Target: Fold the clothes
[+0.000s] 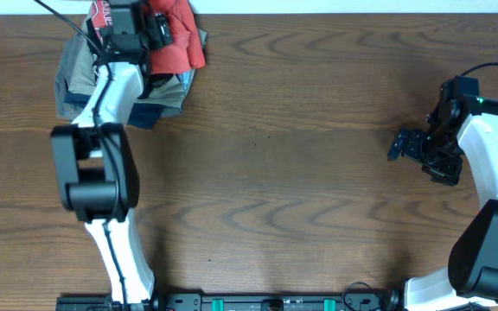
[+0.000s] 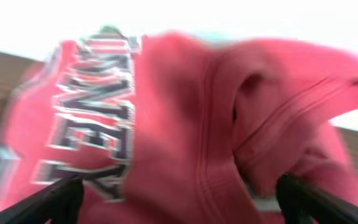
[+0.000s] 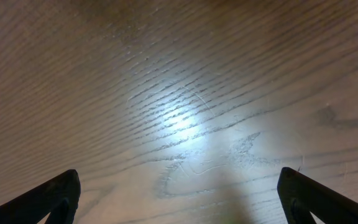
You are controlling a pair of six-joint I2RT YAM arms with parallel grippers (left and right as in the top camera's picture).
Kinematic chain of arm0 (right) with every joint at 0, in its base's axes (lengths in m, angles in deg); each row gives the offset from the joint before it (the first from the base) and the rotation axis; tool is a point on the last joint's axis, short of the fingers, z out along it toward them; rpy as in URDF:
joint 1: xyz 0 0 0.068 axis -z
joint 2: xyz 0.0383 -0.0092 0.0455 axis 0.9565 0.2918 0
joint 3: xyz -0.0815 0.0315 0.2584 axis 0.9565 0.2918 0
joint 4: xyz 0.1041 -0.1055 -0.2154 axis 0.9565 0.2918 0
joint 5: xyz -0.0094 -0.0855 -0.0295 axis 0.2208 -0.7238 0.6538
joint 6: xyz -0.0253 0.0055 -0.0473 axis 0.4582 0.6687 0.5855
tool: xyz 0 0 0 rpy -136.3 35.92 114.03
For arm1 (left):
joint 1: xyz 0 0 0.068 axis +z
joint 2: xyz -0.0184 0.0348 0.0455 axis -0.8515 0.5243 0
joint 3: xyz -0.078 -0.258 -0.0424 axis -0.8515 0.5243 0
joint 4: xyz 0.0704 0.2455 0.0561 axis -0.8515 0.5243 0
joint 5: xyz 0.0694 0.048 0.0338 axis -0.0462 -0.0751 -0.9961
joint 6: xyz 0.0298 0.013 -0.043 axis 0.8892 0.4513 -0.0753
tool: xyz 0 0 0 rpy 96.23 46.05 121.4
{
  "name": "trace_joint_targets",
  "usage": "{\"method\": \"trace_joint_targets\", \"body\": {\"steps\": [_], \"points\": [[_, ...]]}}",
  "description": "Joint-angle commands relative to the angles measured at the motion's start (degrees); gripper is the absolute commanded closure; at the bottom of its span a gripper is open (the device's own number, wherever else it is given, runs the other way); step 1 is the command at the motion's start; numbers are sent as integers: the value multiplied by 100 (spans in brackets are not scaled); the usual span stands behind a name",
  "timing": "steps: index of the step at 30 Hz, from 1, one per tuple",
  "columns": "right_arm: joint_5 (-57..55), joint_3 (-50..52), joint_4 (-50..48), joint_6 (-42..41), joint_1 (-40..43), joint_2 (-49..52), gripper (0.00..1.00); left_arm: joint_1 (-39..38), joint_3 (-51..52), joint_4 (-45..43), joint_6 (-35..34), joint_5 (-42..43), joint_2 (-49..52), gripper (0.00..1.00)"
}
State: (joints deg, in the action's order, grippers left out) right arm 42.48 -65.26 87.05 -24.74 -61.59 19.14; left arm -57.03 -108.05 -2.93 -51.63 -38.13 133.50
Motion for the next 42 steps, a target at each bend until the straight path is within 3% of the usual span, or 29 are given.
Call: {"method": "trace_joint_targets", "body": {"steps": [1,9,19,28,36,42], "points": [[20,-59,0,22,17,-17,1,35,-17,223,66,-31,-927,2],[20,-59,0,22,17,-17,1,55,-17,2184,48,-22,-2253,2],[20,-59,-2,22,15,-17,1,55,-17,6129,-348,822,-4006,2],[20,-59,0,22,17,-17,1,55,127,7538,-367,1539,-5615,2],[20,-59,0,22,17,-17,1,55,1189,8616,-442,2308,-6988,2],[20,-59,-2,22,17,-17,1,55,1458,9488,-649,2302,-7497,2]]}}
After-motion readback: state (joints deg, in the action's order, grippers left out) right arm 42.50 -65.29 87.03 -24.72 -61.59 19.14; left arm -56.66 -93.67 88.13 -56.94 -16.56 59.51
